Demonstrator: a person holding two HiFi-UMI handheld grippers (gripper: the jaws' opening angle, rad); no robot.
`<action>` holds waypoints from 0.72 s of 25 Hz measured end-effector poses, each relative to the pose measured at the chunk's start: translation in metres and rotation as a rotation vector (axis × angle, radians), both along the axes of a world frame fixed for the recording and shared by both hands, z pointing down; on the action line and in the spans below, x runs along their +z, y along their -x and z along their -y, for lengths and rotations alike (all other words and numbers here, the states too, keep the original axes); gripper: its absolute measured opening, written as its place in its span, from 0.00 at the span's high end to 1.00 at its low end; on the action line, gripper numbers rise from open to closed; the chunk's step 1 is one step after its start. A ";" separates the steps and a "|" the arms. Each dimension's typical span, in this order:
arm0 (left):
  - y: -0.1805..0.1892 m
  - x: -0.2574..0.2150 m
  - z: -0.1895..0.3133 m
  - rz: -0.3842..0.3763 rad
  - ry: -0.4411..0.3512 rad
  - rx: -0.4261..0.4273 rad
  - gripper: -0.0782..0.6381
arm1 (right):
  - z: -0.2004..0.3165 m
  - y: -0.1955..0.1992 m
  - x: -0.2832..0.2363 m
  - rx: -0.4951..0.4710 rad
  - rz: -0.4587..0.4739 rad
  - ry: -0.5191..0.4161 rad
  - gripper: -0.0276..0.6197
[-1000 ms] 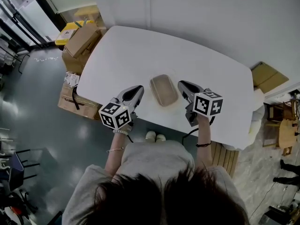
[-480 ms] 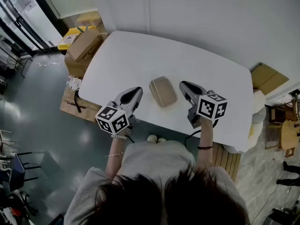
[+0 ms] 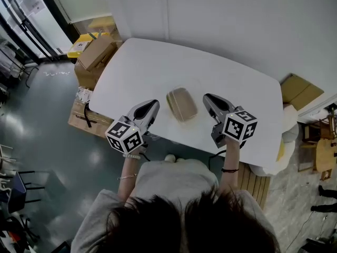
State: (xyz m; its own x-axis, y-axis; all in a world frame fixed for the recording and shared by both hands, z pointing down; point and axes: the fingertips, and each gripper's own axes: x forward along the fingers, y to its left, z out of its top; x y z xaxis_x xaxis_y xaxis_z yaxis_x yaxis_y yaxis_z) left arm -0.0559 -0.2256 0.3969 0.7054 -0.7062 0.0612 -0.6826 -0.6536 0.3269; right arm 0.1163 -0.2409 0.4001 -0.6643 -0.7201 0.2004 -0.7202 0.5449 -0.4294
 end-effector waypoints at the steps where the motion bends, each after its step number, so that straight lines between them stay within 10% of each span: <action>1: 0.000 -0.001 -0.001 -0.001 -0.004 0.000 0.90 | -0.001 -0.001 -0.002 0.001 0.005 -0.006 0.89; 18: -0.014 -0.015 -0.010 -0.005 -0.032 0.014 0.90 | -0.012 -0.017 -0.010 0.016 0.016 -0.049 0.91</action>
